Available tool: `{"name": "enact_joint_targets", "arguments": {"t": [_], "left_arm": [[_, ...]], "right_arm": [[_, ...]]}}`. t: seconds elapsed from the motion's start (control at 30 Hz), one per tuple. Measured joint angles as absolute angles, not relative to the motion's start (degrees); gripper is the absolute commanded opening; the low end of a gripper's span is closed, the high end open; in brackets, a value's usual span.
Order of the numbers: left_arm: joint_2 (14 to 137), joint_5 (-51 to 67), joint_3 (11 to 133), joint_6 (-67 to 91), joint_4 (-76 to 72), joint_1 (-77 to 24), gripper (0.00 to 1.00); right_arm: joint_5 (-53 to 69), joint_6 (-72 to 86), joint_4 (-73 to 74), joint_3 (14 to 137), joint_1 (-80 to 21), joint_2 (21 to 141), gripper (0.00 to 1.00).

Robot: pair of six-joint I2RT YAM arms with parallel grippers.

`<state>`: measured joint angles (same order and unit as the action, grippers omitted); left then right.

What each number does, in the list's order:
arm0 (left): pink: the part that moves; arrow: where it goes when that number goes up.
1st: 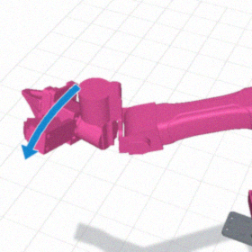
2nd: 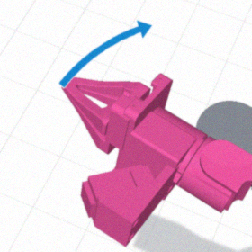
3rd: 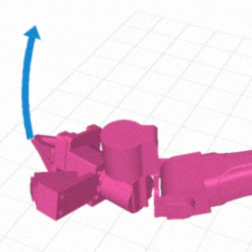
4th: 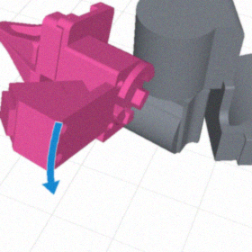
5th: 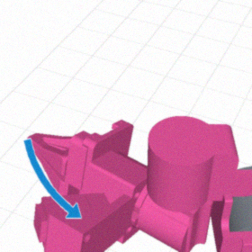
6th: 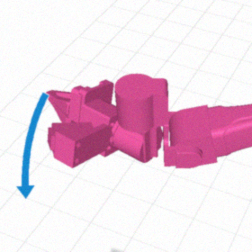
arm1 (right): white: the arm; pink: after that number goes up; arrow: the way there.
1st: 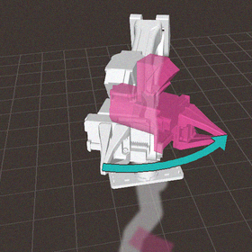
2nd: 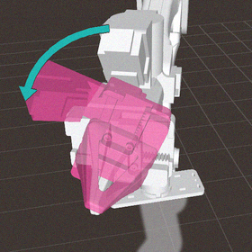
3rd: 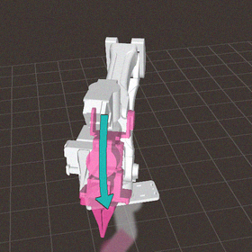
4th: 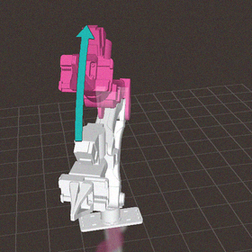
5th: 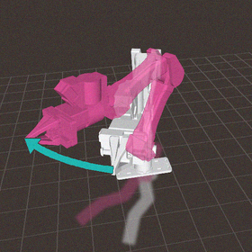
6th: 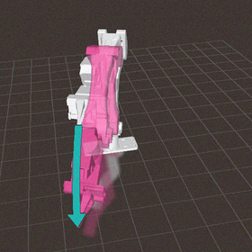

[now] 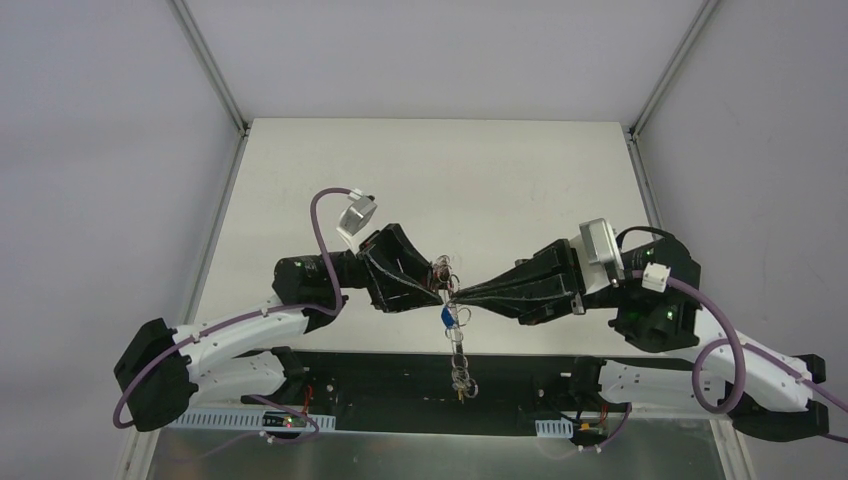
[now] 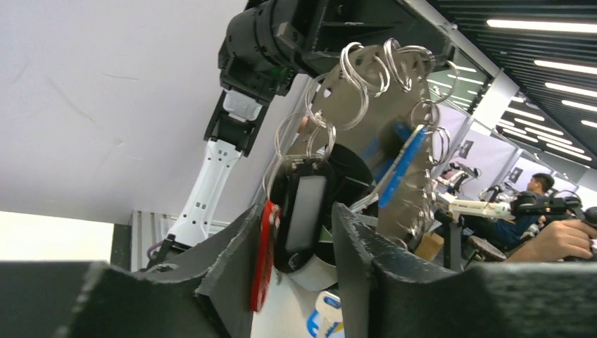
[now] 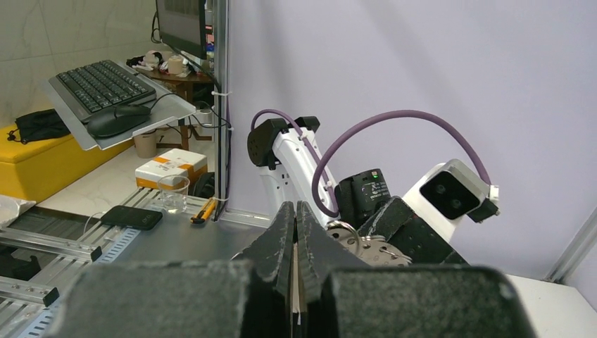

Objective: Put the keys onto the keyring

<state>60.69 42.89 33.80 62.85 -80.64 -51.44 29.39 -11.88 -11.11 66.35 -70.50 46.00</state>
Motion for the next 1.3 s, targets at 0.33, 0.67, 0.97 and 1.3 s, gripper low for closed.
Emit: {"name": "enact_joint_targets", "arguments": {"t": [0.33, 0.67, 0.97, 1.3], "left_arm": [[59.5, 45.1, 33.8, 63.1, -80.8, -51.4, 0.14], [57.6, 47.1, 33.8, 63.3, -80.9, -51.4, 0.00], [55.4, 47.8, 33.8, 61.5, -78.0, -51.4, 0.00], [48.6, 47.7, 33.9, 52.4, -63.2, -51.4, 0.00]], "right_arm": [[26.7, -12.7, -13.1, 63.7, -70.7, 44.1, 0.00], [21.3, -13.7, -14.8, 59.8, -70.7, 40.9, 0.00], [12.1, -14.6, -10.7, 55.2, -70.7, 34.9, 0.15], [-1.5, -13.5, -2.5, 48.8, -70.7, 22.9, 0.42]]}}
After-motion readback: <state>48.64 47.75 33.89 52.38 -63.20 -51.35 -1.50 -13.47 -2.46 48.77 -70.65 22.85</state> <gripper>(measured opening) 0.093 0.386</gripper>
